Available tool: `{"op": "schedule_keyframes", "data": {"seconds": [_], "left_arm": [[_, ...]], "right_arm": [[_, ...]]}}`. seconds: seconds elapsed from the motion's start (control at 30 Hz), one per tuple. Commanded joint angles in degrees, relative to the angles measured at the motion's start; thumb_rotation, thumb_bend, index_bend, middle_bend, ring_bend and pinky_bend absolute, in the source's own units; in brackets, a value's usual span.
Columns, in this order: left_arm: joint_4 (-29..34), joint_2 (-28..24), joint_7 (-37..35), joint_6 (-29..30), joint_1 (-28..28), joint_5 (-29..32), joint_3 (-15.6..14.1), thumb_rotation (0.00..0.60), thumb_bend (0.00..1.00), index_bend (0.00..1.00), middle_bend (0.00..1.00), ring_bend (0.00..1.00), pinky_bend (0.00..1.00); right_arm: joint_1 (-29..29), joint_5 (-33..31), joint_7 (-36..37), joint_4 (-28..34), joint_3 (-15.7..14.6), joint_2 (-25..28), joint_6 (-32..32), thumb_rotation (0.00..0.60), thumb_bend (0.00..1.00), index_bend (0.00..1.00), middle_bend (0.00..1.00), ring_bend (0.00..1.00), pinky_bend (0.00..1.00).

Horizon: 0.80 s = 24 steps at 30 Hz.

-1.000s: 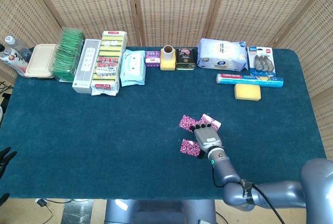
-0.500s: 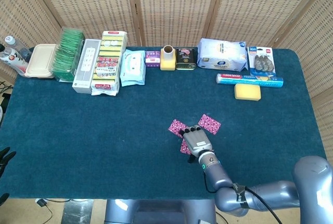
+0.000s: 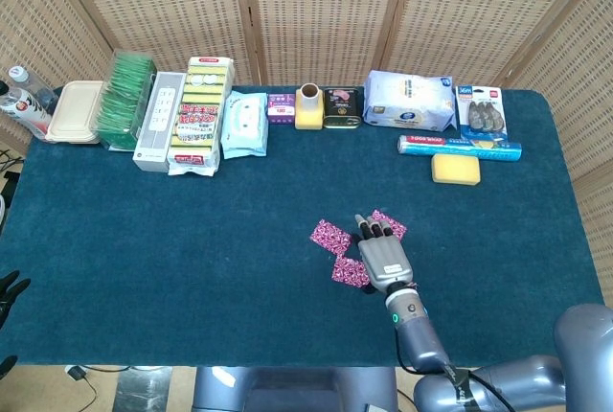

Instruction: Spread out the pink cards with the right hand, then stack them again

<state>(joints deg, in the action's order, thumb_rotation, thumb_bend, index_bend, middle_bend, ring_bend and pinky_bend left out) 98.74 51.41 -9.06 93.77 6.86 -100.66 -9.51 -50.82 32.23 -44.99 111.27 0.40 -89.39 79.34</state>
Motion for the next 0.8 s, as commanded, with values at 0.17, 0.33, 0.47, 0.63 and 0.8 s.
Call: {"op": "schedule_keyframes", "data": {"seconds": [0.17, 0.33, 0.47, 0.63, 0.8], "left_arm": [[0.01, 0.08, 0.23, 0.20, 0.14, -0.33, -0.14, 0.600, 0.12, 0.00, 0.00, 0.00, 0.01], [-0.10, 0.06, 0.06, 0.23, 0.13, -0.30, -0.13, 0.600, 0.12, 0.00, 0.00, 0.00, 0.01], [-0.11, -0.03, -0.07, 0.06, 0.02, -0.26, -0.13, 0.600, 0.12, 0.00, 0.00, 0.00, 0.01], [-0.21, -0.11, -0.40, 0.14, 0.01, -0.14, -0.09, 0.600, 0.12, 0.00, 0.00, 0.00, 0.01], [-0.07, -0.08, -0.07, -0.12, -0.08, -0.21, -0.14, 0.600, 0.12, 0.00, 0.00, 0.00, 0.01]], "right_arm": [[2.44, -0.82, -1.46, -1.60, 0.25, -3.59, 1.30, 0.600, 0.00, 0.24, 0.00, 0.00, 0.01], [3.14, -3.06, -2.42, -2.50, 3.03, -5.64, 2.24, 0.600, 0.00, 0.24, 0.00, 0.00, 0.01], [3.61, -5.08, -3.58, -4.18, 5.13, -7.63, 3.88, 0.600, 0.00, 0.24, 0.00, 0.00, 0.01], [4.70, -6.95, -4.54, -6.09, 6.85, -10.17, 6.19, 0.600, 0.00, 0.24, 0.00, 0.00, 0.01], [5.77, -6.97, -5.45, -6.64, 7.21, -11.59, 6.72, 0.600, 0.00, 0.25, 0.00, 0.00, 0.01]]}}
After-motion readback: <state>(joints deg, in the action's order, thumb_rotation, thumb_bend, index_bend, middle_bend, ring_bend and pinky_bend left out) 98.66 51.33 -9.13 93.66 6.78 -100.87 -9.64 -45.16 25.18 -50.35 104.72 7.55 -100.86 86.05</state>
